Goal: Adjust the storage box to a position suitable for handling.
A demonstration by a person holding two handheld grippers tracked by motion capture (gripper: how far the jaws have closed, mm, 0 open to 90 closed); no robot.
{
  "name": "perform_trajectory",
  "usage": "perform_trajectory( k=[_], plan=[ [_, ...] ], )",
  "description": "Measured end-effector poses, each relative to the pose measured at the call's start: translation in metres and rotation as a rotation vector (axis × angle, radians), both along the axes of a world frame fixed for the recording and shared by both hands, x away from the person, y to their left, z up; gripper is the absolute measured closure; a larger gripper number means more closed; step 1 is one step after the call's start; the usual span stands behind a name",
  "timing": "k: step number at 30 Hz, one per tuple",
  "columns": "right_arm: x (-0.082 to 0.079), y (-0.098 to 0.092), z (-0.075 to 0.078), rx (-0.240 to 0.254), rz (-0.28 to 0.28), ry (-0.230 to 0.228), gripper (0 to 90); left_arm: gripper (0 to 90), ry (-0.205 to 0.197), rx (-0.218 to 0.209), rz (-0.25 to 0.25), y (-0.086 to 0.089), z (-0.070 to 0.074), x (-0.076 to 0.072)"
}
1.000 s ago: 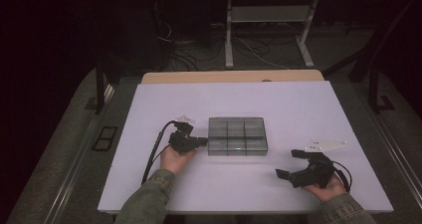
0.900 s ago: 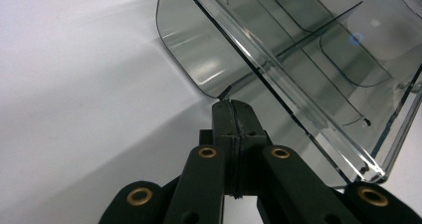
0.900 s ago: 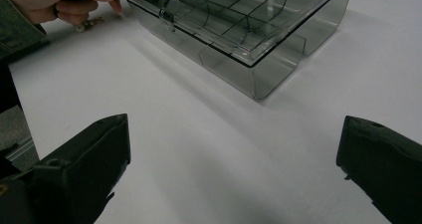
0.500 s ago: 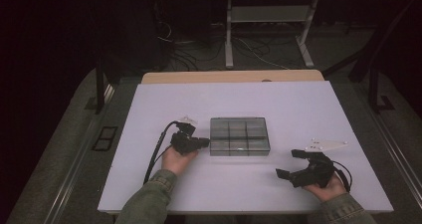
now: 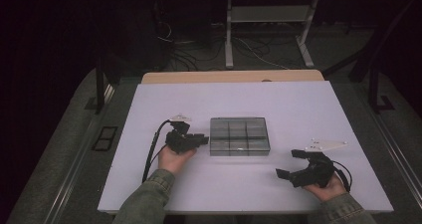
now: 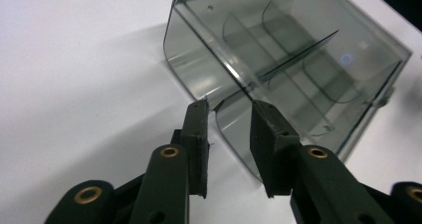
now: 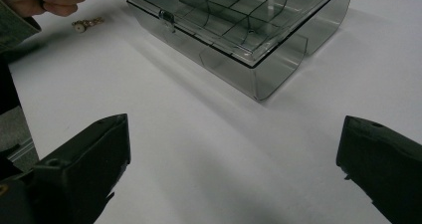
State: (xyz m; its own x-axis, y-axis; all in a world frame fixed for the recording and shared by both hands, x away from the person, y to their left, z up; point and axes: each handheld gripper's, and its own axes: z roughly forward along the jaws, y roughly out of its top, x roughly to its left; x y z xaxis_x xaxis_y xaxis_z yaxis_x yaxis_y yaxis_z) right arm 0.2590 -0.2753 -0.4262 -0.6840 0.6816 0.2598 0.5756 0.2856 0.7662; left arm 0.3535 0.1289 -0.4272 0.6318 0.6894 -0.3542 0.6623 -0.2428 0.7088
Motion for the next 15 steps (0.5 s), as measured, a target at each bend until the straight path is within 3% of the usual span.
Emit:
perform_trajectory(
  k=[3,8,13,15],
  plan=[
    [0.000,0.000,0.000,0.000,0.000,0.001,0.5,58.0,0.006,-0.036,-0.003,0.003,0.005,-0.003],
    [0.000,0.000,0.000,0.001,0.000,0.002,0.5,48.1,-0.017,-0.047,-0.005,0.004,0.014,-0.013],
    [0.000,0.000,0.000,0.001,0.002,-0.002,0.5,35.6,-0.036,-0.116,-0.025,0.006,0.021,-0.022],
    [0.000,-0.001,0.000,0.001,0.002,-0.002,0.5,30.8,-0.048,-0.122,-0.033,0.005,0.024,-0.026]
  ],
)
